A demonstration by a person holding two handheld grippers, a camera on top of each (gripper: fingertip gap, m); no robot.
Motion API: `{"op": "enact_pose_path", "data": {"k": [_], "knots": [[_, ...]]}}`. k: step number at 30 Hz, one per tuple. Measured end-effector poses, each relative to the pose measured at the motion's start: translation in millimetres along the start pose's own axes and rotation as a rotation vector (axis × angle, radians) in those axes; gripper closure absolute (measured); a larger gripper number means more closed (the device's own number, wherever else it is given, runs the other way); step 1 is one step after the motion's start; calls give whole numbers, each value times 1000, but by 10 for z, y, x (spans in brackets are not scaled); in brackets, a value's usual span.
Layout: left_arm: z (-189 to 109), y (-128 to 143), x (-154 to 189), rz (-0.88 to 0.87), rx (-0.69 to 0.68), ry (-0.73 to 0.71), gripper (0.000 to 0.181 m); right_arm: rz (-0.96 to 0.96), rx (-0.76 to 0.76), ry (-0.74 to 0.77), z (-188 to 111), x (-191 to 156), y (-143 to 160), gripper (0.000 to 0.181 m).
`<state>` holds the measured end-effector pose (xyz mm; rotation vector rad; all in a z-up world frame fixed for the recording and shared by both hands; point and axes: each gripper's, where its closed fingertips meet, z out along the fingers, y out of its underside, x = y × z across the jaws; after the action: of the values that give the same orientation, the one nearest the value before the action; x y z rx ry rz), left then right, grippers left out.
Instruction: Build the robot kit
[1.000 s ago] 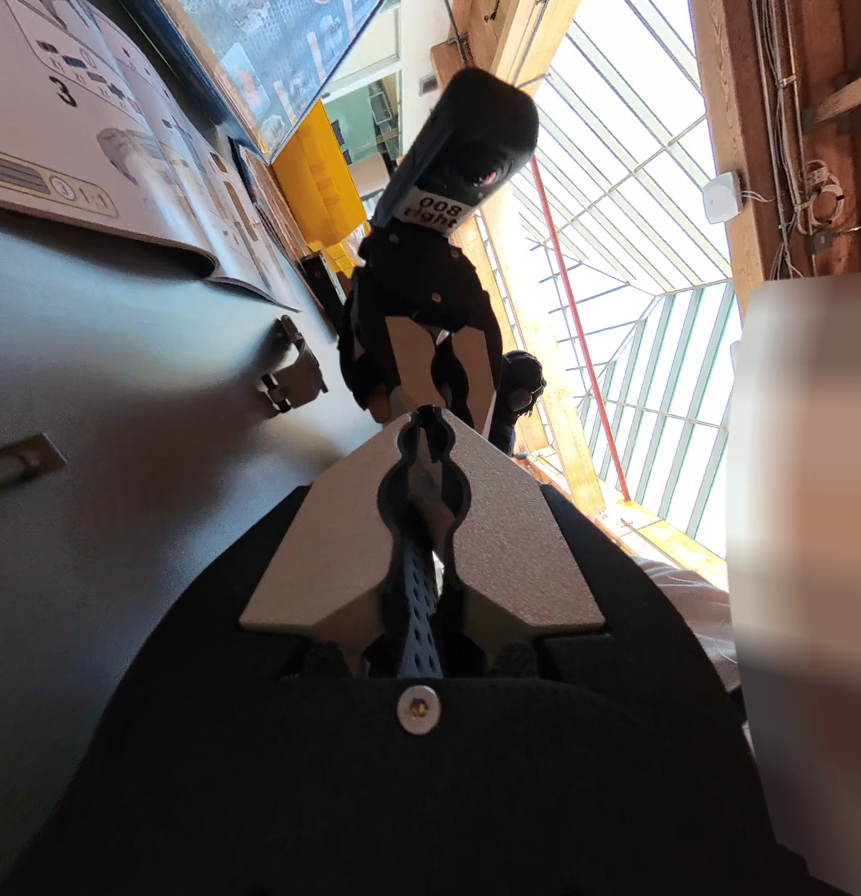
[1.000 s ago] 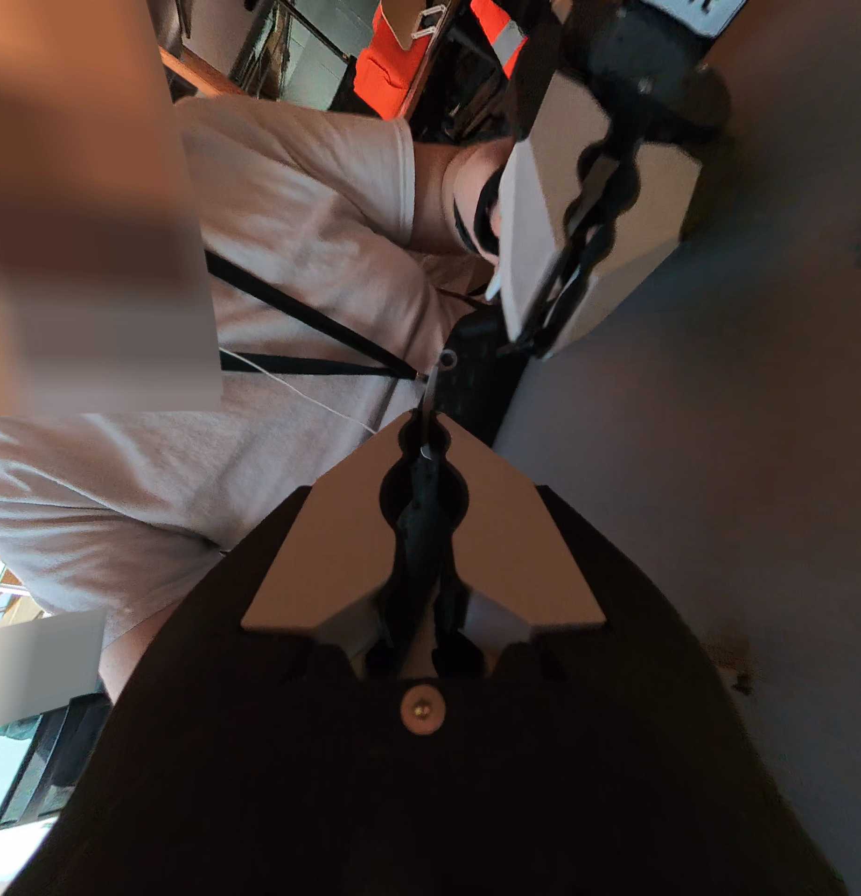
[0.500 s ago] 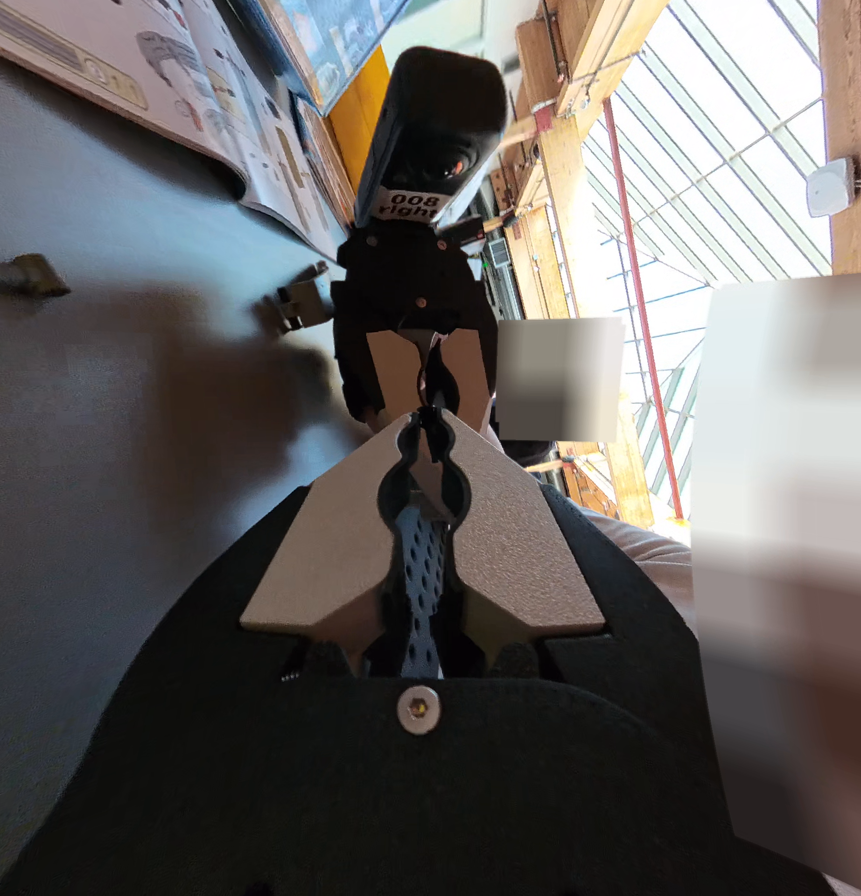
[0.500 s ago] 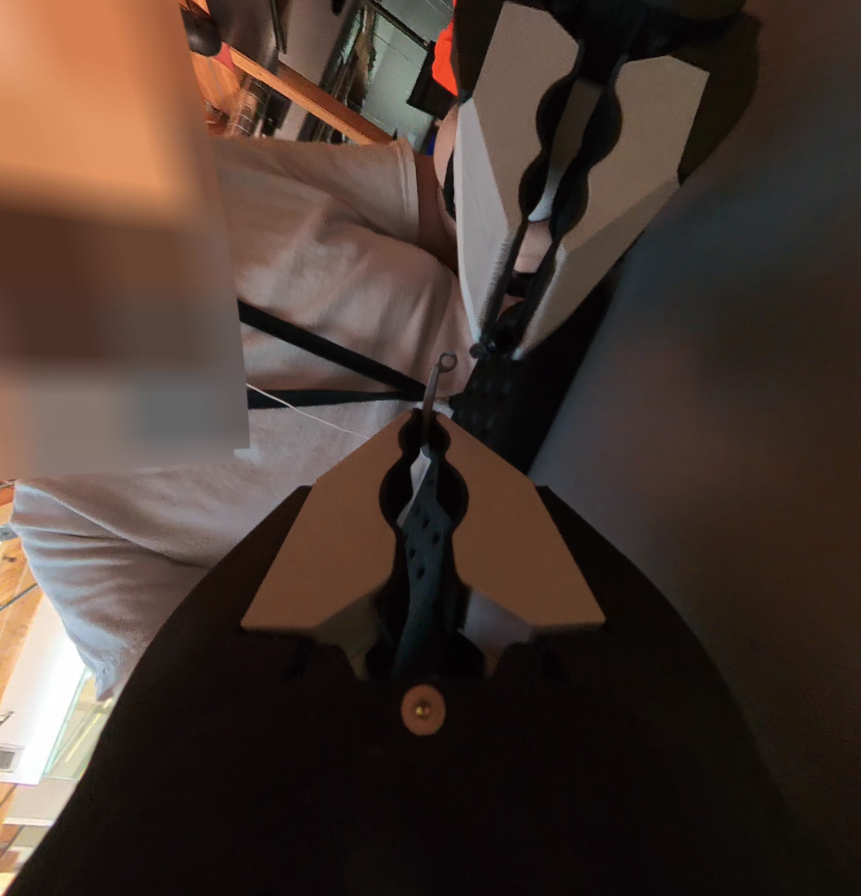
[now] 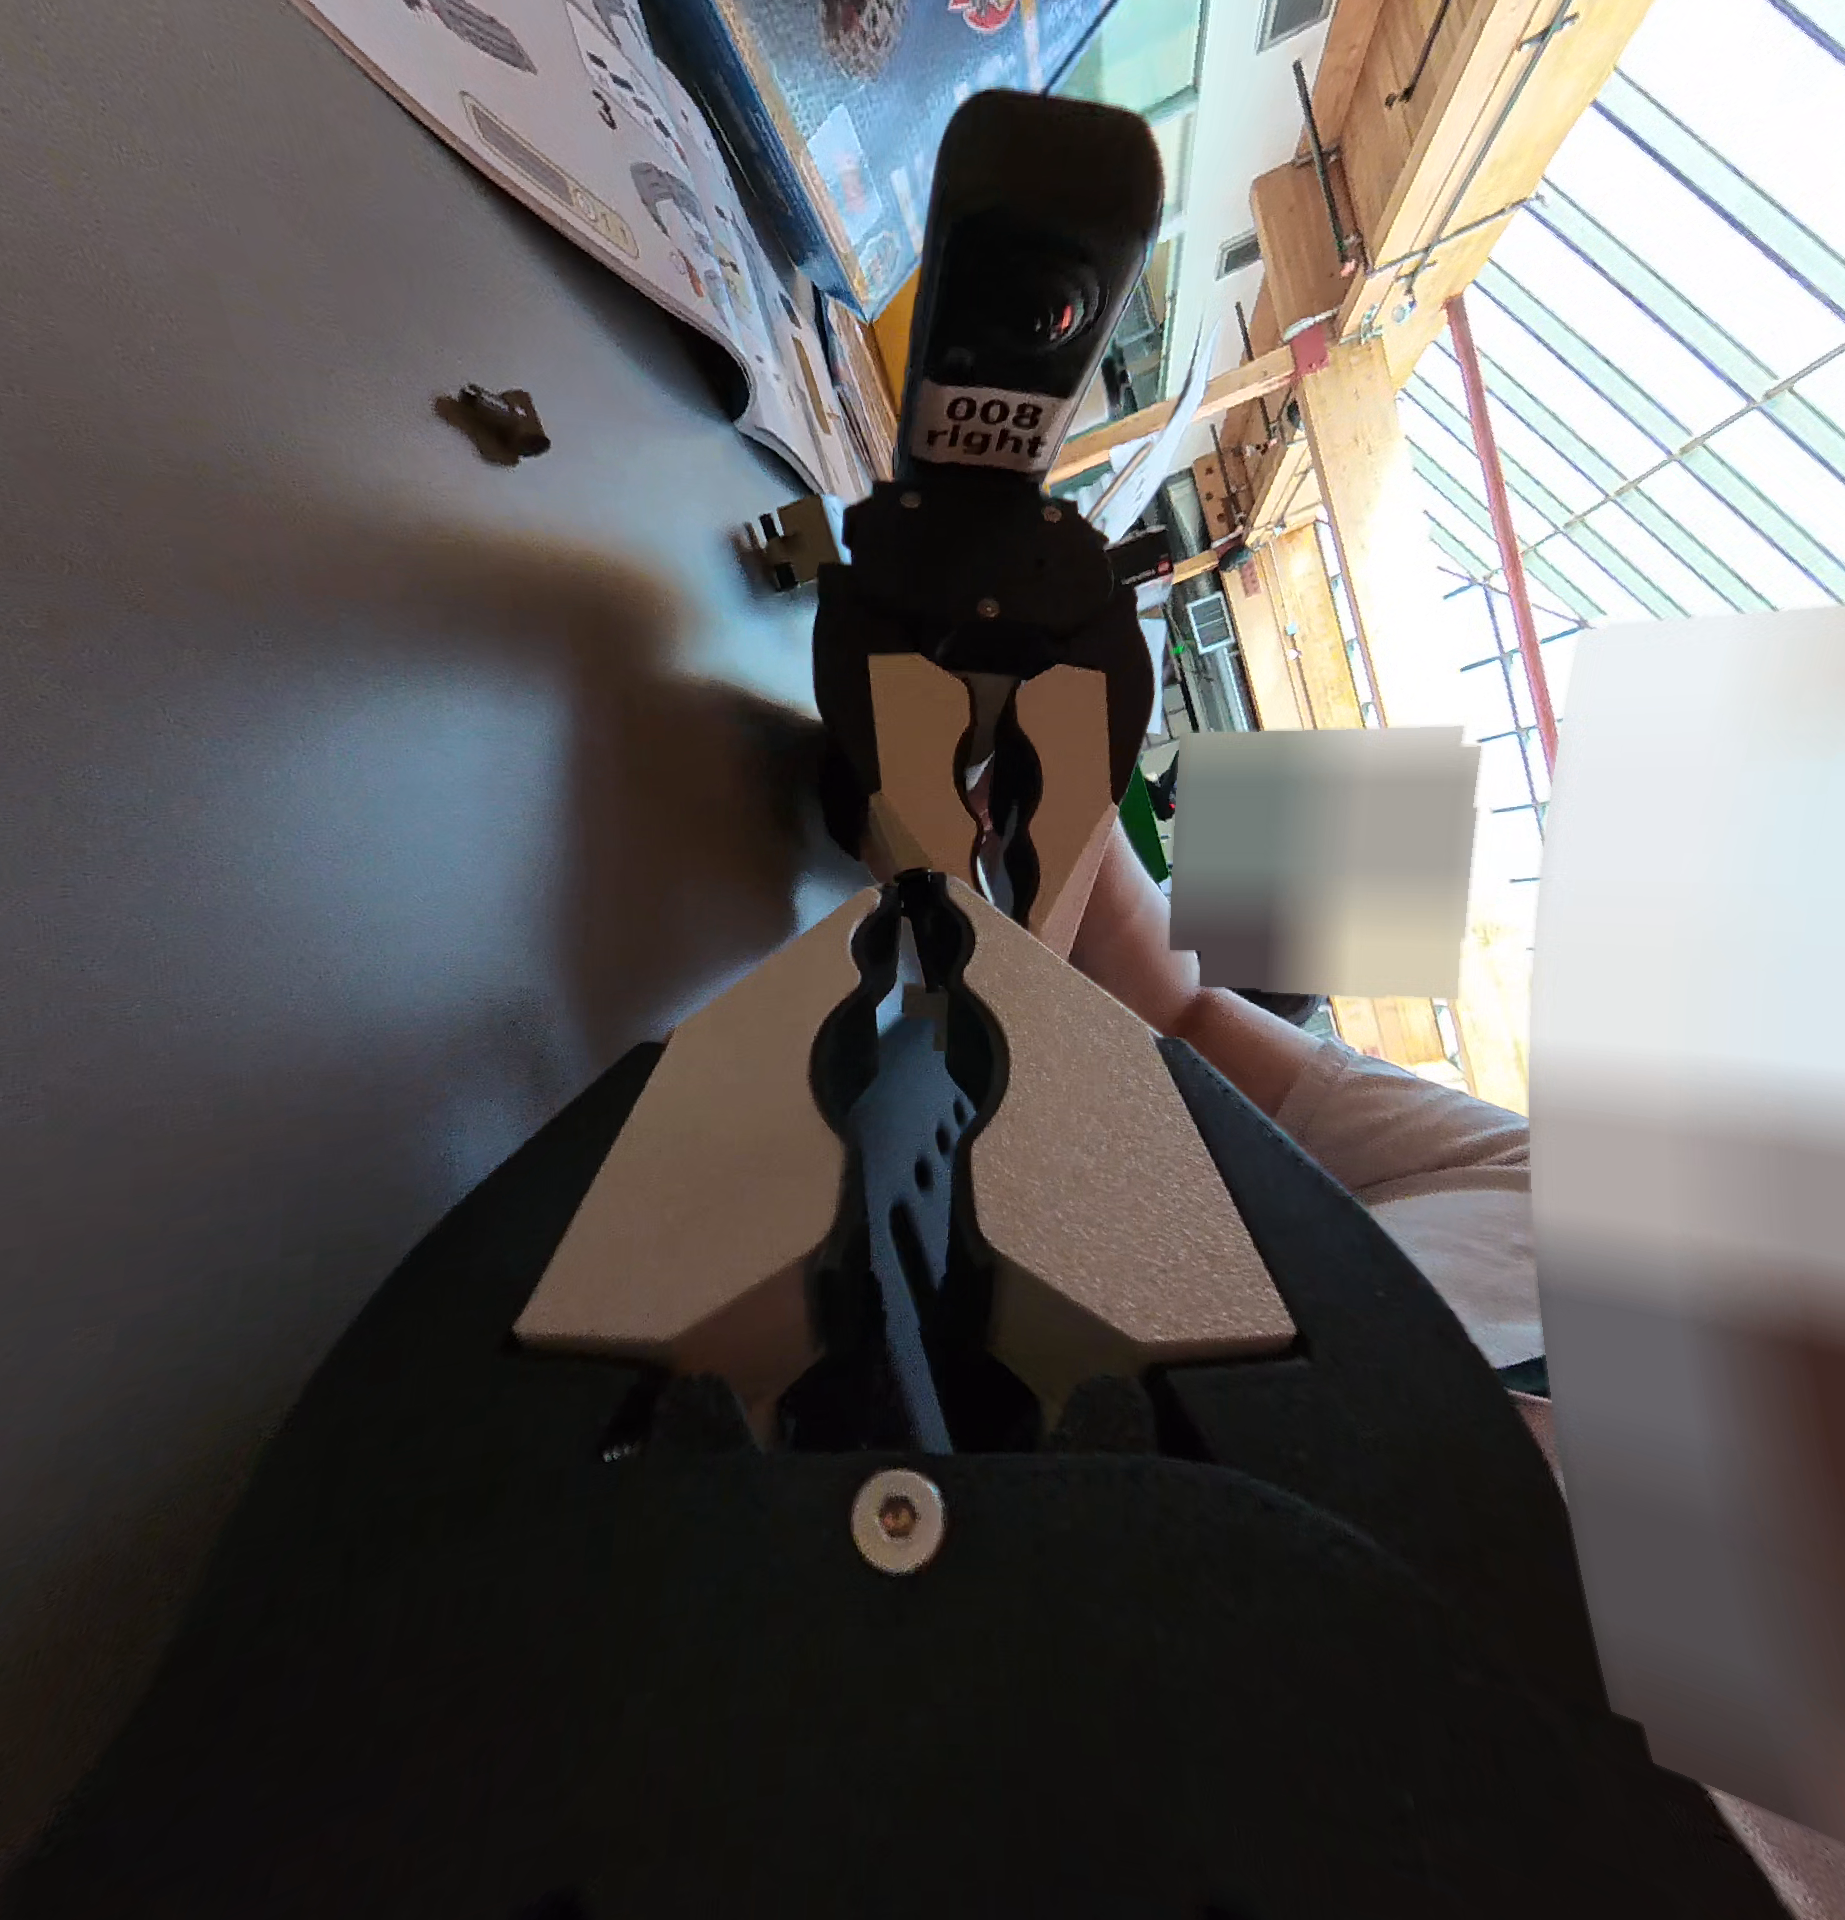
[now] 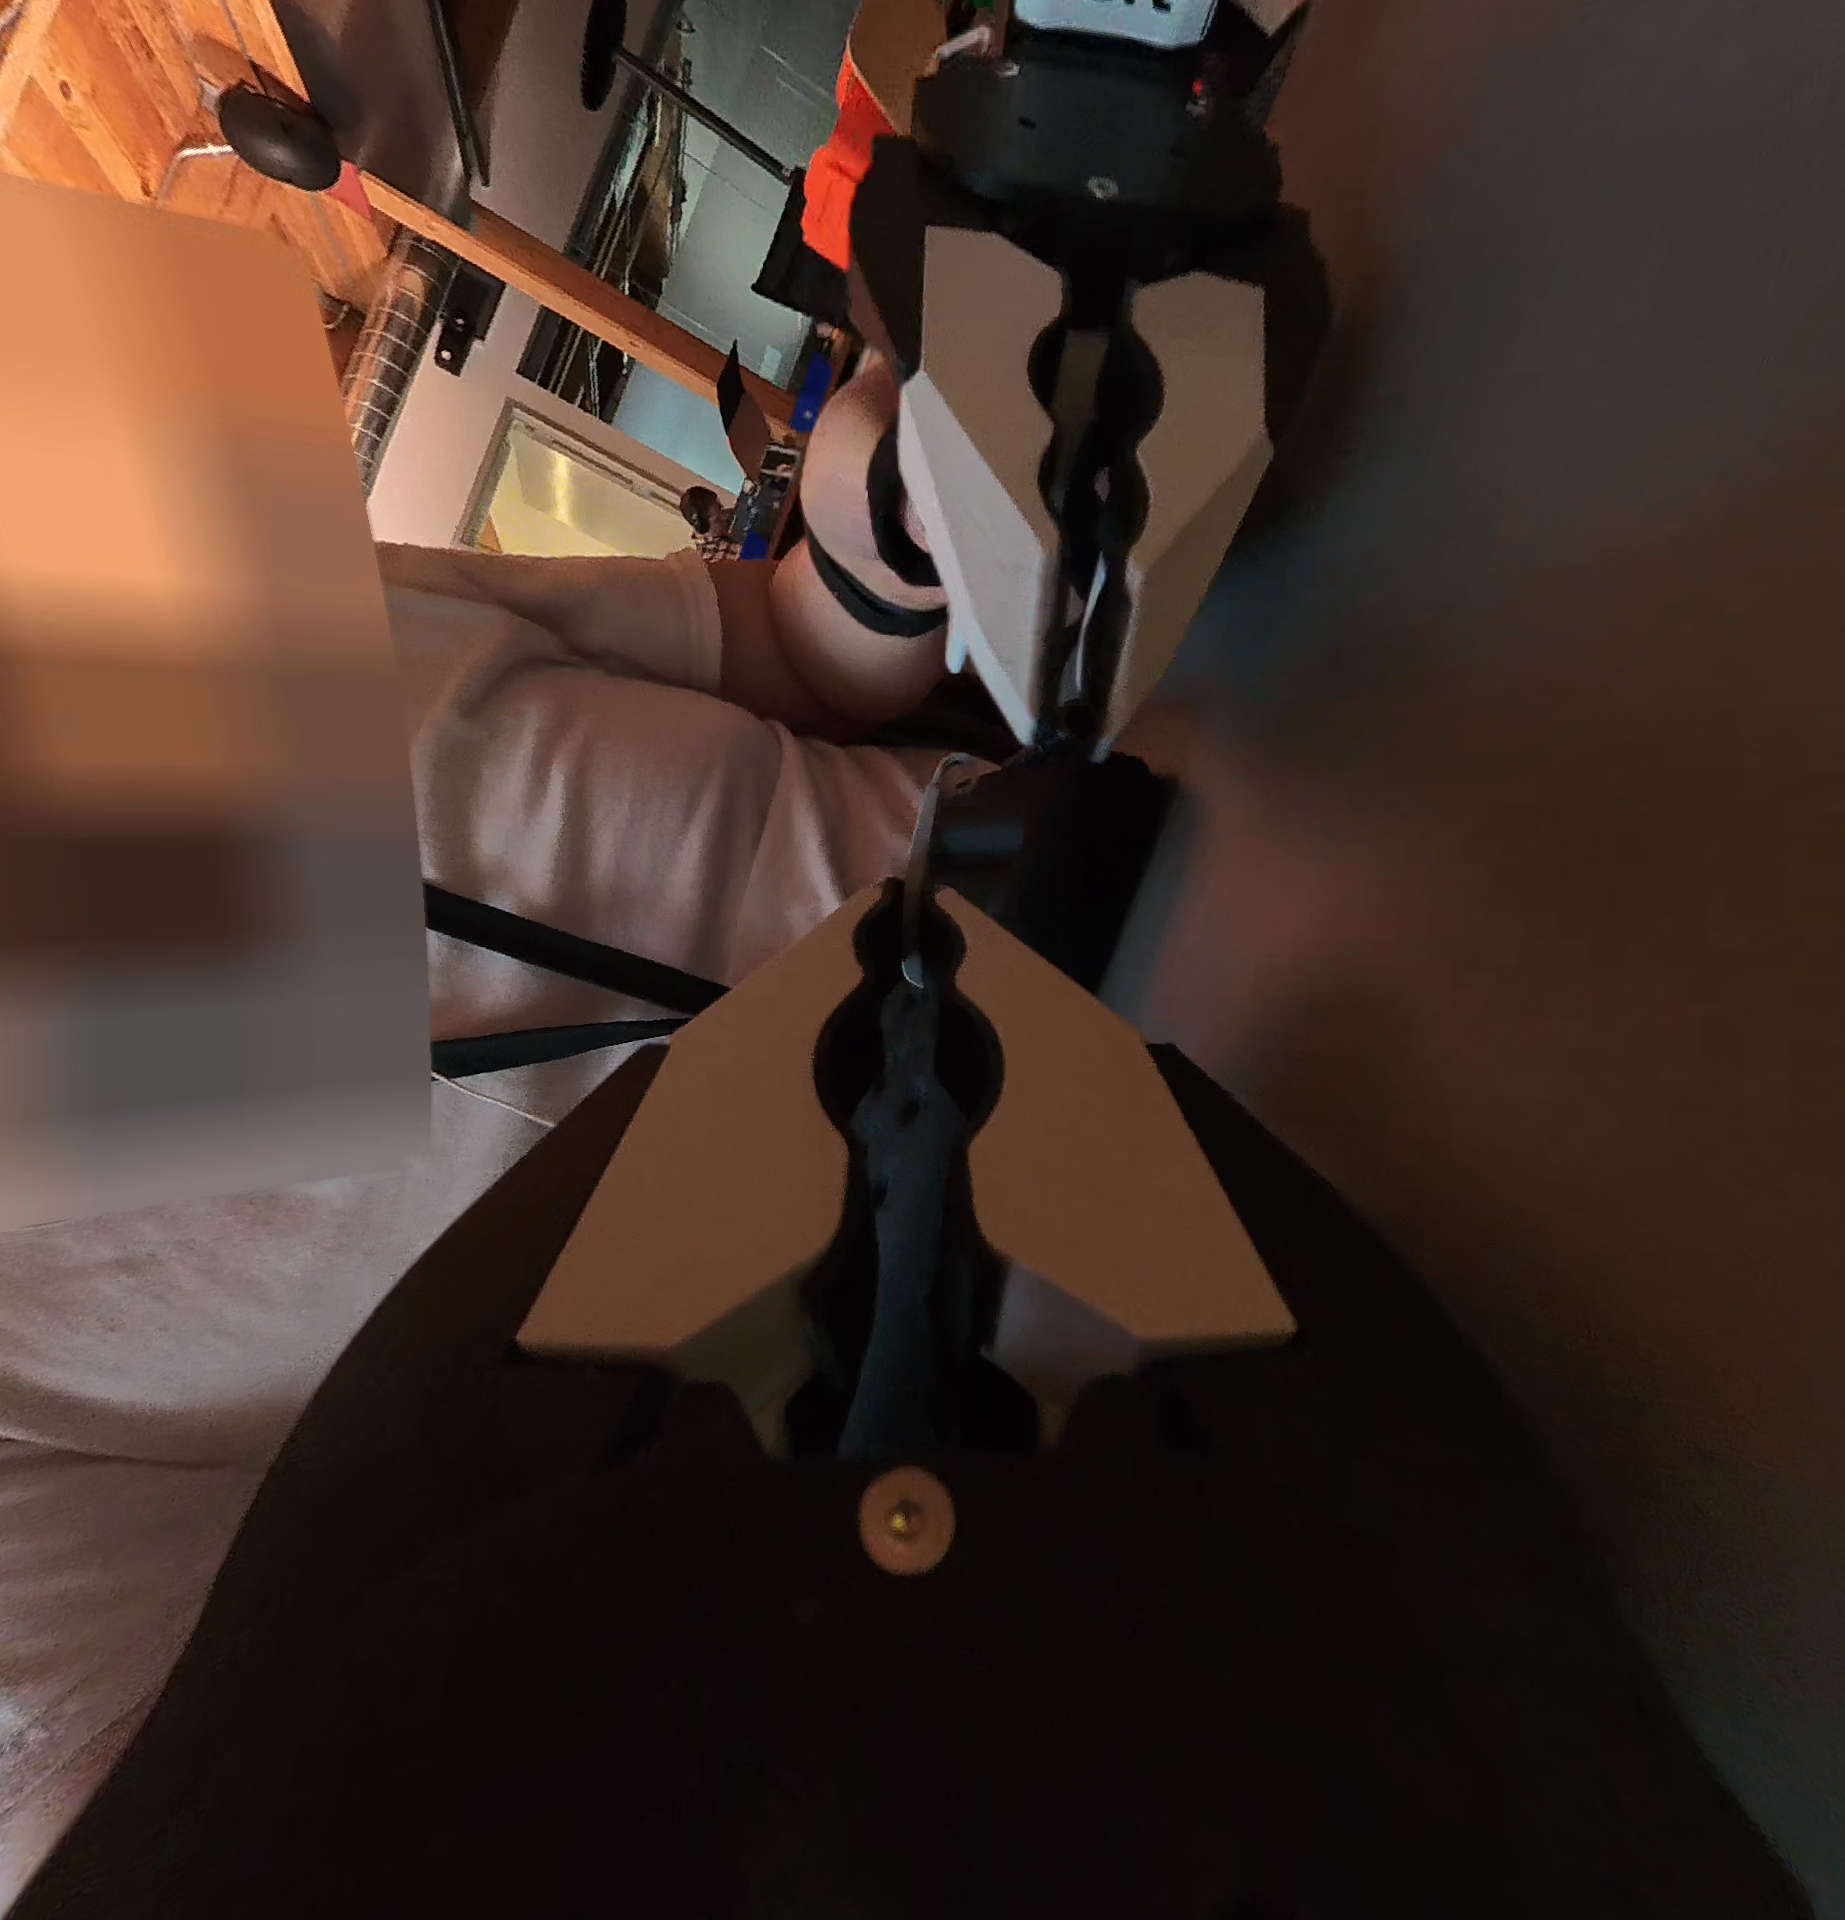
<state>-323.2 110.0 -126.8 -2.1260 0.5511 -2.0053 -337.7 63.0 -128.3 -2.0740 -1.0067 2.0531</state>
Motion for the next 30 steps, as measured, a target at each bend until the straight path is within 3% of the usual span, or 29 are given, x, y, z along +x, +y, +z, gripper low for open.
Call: {"op": "enact_pose_path", "data": {"k": [11,30], "knots": [[57,12,68,-65,-60,129,179,103,-9,7,-20,79,13,180],[30,-18,125,49,-22,121,178,120,47,-61,-53,-20,-47,180]]}}
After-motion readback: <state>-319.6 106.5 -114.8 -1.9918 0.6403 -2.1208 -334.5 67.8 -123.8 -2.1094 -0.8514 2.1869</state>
